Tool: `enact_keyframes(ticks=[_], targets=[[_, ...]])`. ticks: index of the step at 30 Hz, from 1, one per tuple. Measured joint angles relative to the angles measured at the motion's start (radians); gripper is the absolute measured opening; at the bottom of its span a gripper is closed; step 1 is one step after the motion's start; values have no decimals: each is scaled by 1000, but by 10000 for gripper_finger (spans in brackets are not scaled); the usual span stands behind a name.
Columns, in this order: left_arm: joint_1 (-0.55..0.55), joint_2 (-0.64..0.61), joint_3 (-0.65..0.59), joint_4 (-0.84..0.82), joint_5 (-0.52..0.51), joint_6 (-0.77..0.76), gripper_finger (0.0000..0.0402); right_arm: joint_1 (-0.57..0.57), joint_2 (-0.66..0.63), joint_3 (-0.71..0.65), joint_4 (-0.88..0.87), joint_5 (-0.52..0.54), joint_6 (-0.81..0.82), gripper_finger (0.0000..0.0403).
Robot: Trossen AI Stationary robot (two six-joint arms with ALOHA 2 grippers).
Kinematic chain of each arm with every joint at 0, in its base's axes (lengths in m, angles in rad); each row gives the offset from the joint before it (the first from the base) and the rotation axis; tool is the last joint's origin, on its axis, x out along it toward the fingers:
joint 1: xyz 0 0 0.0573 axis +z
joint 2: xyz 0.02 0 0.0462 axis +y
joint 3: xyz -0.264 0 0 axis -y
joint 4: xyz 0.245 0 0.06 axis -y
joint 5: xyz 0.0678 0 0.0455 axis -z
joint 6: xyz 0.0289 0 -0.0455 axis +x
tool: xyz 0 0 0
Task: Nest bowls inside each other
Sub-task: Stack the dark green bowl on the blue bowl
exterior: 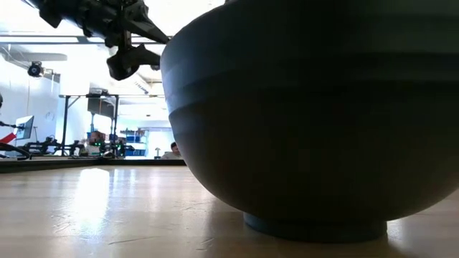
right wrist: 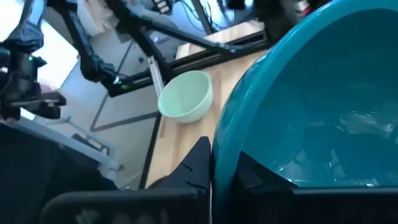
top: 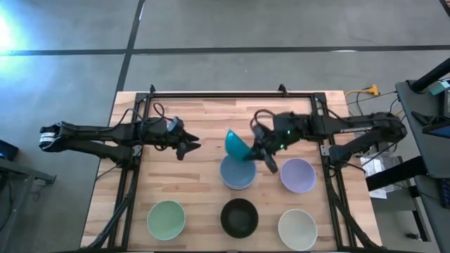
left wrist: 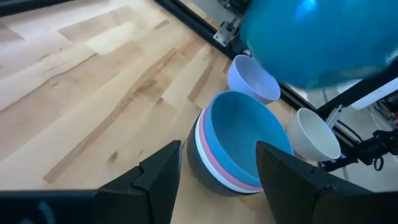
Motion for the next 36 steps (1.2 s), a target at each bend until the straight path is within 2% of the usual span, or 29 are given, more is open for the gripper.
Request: enact_keyframes(ticks=[5,11,16,21,24,31,36], targets=[[0,-44,0,-3,33,33,191,59,79,109,-107,106,-5,12],[-18,-154,1,-12,72,62,191,103,228,332,-445,166,-81,12],[-34,-253,3,-168,45,86,191,142,362,514,-630,172,-133,12],[-34,-322,3,-352,26,102,191,165,483,659,-706,169,-172,12],[-34,-340,2,-393,19,105,191,171,544,754,-763,177,-193,12],[-34,-378,5,-374,4,64,191,196,624,904,-890,328,-212,12],[-49,-385,3,-344,-13,4,191,227,636,926,-949,456,-182,12]])
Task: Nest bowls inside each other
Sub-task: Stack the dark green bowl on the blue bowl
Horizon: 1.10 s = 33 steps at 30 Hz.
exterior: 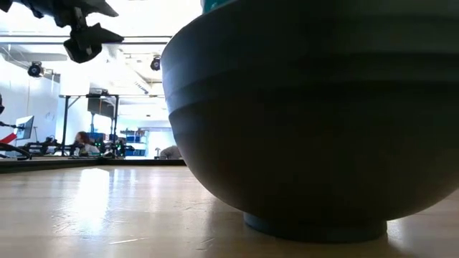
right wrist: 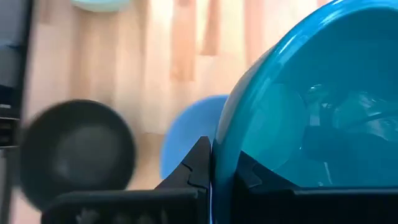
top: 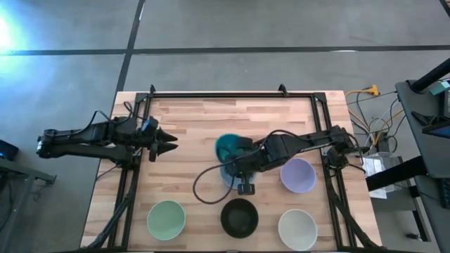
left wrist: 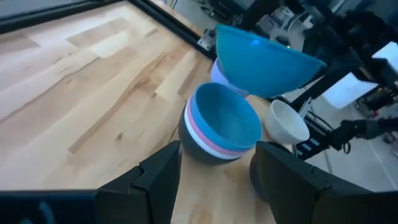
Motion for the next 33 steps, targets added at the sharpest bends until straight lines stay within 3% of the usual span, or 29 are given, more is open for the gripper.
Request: enact_keyframes(ticks=[7,22,33], targets=[[-57,39,2,89,-34,-76,191,46,0,-7,-27,155,122,12],[-108,142,16,100,-56,-27,191,67,0,-14,-24,152,286,12],[-107,121,13,82,16,56,191,-14,67,-19,40,-56,330,12]])
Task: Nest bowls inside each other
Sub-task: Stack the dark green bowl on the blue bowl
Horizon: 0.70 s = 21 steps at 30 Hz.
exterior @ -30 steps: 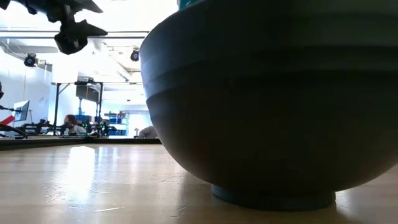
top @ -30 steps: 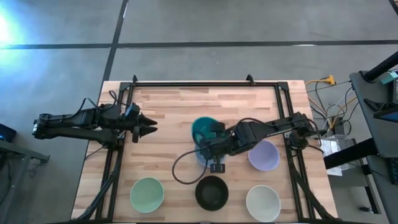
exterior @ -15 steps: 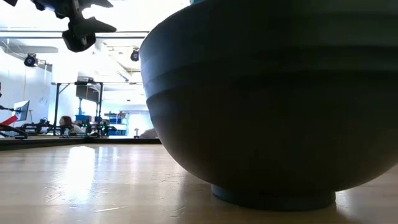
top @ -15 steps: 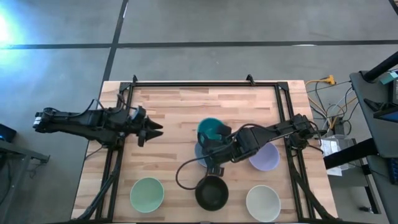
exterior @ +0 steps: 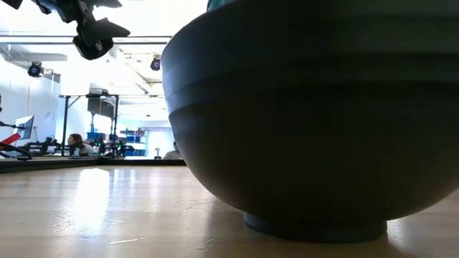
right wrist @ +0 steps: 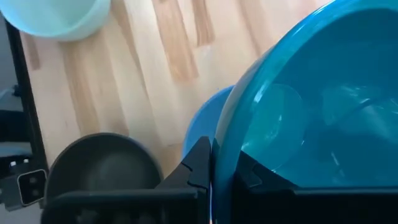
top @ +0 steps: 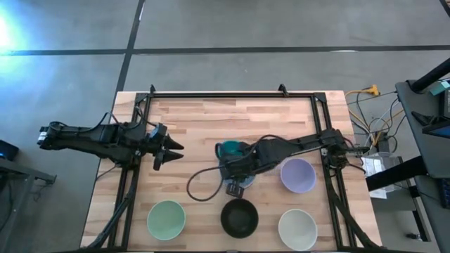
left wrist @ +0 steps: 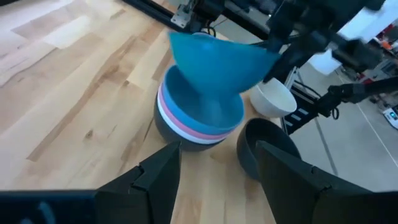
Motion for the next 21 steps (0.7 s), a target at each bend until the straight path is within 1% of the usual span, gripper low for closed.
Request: enact_keyframes(ticks=[4,7,9,13,17,21], targets=[[0,-9,0,-1,23,-1,191,-2,58,0,3,-58,36,12],[-1,-13,-1,-7,51,-1,191,24,95,10,-9,-58,69,12],[-1,-18,-1,-23,55,-1,191,45,114,29,-20,-47,81,12],[-1,-24,-4,-25,55,0,191,79,151,67,-95,16,94,12],[-1,-22,-8,-25,55,-1,191,85,179,78,-133,38,93,12],[-1,-20,-14,-24,55,-1,191,85,188,83,-132,68,86,12]])
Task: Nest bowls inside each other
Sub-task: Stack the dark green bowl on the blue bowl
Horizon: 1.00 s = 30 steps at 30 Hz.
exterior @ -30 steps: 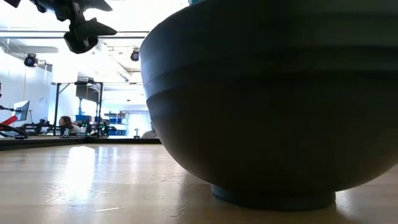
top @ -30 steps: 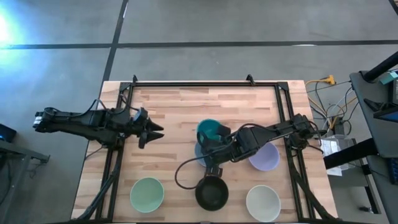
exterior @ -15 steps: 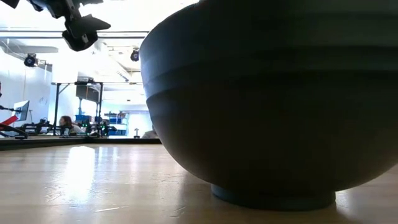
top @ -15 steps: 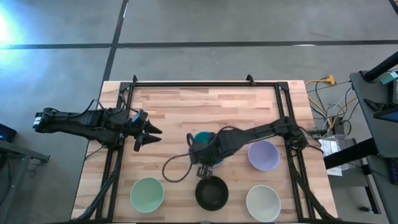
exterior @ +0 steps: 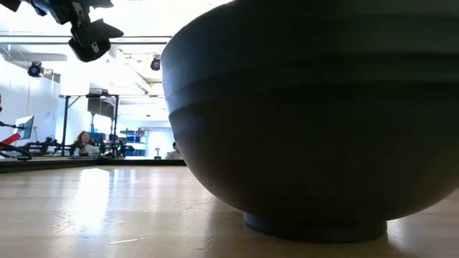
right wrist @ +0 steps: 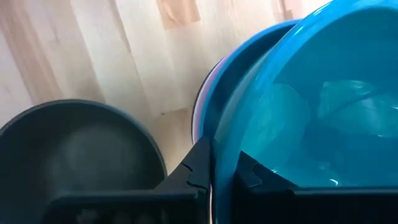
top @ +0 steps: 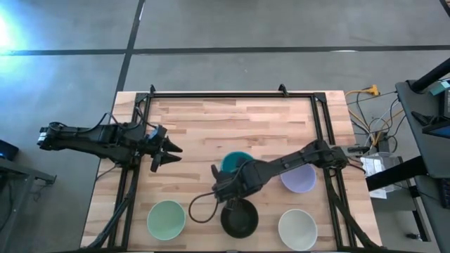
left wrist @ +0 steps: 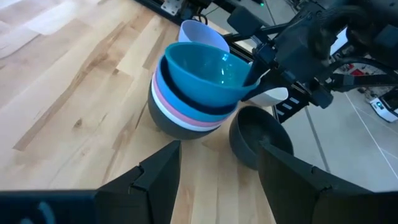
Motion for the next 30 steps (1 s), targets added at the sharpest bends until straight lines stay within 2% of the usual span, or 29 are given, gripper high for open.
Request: enact_keyframes(ticks=[13,18,25,30], targets=[[0,12,-1,2,1,-3,191,0,2,0,3,33,-35,15],[0,19,-1,2,3,-4,191,0,3,-1,31,-31,-80,43],[0,27,-1,7,7,-7,191,-1,-12,14,35,-38,-69,91],[0,27,-1,6,11,-7,191,-2,-29,83,35,-38,-29,100]])
